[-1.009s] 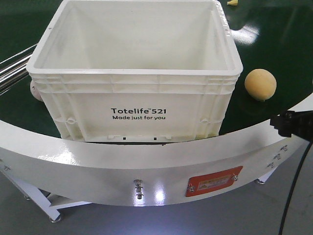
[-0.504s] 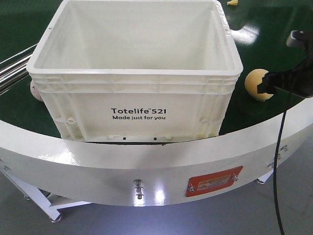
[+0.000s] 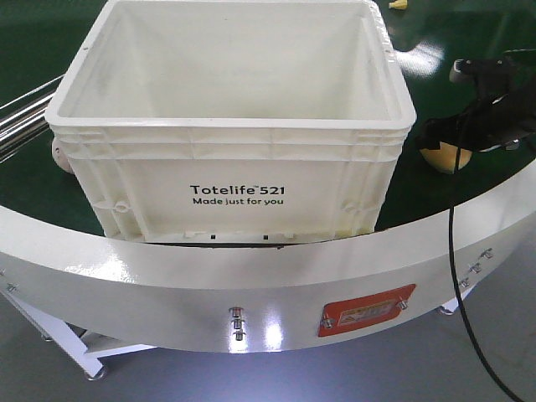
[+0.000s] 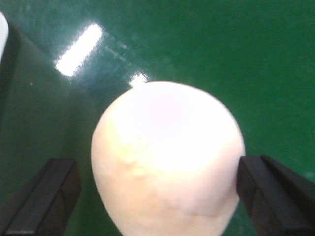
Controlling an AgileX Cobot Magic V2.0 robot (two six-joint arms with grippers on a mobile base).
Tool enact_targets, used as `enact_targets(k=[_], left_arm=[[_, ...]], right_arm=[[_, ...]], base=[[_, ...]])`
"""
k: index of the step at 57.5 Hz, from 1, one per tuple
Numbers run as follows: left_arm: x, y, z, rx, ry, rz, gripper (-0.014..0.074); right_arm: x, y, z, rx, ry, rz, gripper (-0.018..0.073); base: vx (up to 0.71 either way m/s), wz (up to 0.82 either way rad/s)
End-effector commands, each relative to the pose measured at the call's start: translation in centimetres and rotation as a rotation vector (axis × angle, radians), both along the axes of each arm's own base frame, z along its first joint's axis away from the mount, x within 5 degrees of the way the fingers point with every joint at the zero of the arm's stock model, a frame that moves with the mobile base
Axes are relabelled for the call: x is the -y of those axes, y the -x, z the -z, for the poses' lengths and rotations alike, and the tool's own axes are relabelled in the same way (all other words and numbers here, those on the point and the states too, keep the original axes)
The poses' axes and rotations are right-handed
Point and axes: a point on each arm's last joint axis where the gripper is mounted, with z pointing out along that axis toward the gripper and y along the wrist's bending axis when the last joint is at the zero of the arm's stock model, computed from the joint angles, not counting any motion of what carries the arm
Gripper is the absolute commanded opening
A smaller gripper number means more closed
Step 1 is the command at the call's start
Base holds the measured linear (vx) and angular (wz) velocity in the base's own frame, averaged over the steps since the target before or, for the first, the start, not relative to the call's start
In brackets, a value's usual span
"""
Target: Place moving items into box and shelve
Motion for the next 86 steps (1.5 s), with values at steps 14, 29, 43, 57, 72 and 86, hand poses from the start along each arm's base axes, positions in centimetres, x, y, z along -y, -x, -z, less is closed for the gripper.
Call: enact_targets(k=[14,29,43,57,72,86], left_arm=[[0.1,-0.4,-1.4,0.085,0.011,-0.001,0.0559],[0.1,-0.4,-1.4,0.081,0.011,-0.001,0.0559],[0.1,-0.4,-1.4,0.081,0.011,-0.001,0.0559],[0.1,-0.4,-1.4,0.082,0.011,-0.001,0.0559],[0.1,-0.4,-1.4,0.082,0.013,-0.001,0.0559],[0.1,-0.3,-1.3,0.076,0.013,-0.001,0.0559]], right_arm=[[0.2,-0.6,-4.6,0.152,0.014,0.005,0.0364],[-1.5,1.3,-12.7,0.354,0.053,-0.065,0.032],[-8.1,5.0,-21.7,0.602,0.04,-0.242,0.032],[-16.5,7.5,-22.8,0.675,-0.035,-0.451,0.032],[-20.8,7.1,-19.9,0.604,-0.066,-0.542,0.0533],[-20.3,8.2,-21.4,0.629,-0.076,-0.54,0.0648]], base=[[0.0,0.0],[0.0,0.0],[0.0,0.0],[0.0,0.0],[0.0,0.0],[0.0,0.0]])
